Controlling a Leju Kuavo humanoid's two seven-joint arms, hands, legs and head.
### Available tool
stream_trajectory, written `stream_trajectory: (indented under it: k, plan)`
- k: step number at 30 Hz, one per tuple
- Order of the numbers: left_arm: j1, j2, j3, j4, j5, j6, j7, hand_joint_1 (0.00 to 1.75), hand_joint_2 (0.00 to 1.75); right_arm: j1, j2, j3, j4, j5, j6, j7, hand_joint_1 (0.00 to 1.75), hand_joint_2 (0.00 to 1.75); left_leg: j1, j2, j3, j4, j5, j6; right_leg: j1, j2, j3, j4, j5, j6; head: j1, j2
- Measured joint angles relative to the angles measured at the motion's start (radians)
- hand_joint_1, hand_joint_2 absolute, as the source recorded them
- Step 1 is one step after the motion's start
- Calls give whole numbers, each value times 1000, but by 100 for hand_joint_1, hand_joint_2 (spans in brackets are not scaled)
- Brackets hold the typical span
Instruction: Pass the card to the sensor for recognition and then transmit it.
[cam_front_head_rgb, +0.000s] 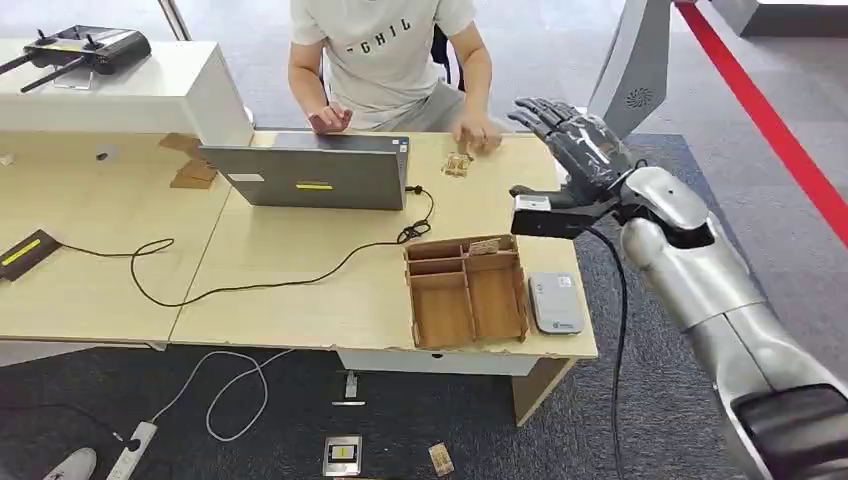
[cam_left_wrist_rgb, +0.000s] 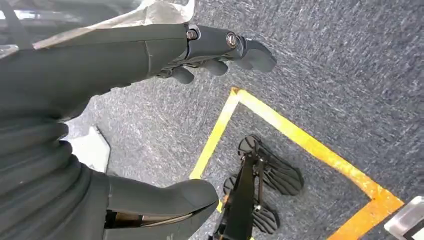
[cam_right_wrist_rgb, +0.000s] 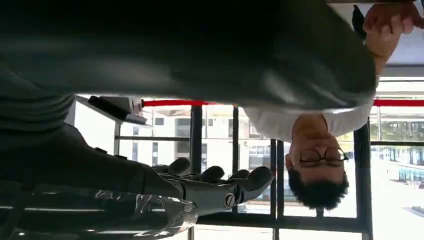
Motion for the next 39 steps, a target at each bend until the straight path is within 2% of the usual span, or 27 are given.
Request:
stream_trajectory:
  k: [12,18,29,39]
  plan:
    - [0,0,-3,0,13,-3,0,0,175,20,-48,7,-162,5,122,42,0,0,0,0,0,0,0,0,0,0,0,0,0,0,0,0]
    - [0,0,-3,0,26,4,0,0,175,54,-52,7,-204,5,122,42,0,0,0,0,0,0,0,0,0,0,0,0,0,0,0,0]
    - [0,0,-3,0,39,15,3,0,175,124,-45,9,-205,-8,104,23,0,0,0,0,0,0,0,0,0,0,0,0,0,0,0,0]
    - [-1,-1,-3,0,50,37,3,0,175,149,-16,33,-204,-15,100,19,0,0,0,0,0,0,0,0,0,0,0,0,0,0,0,0]
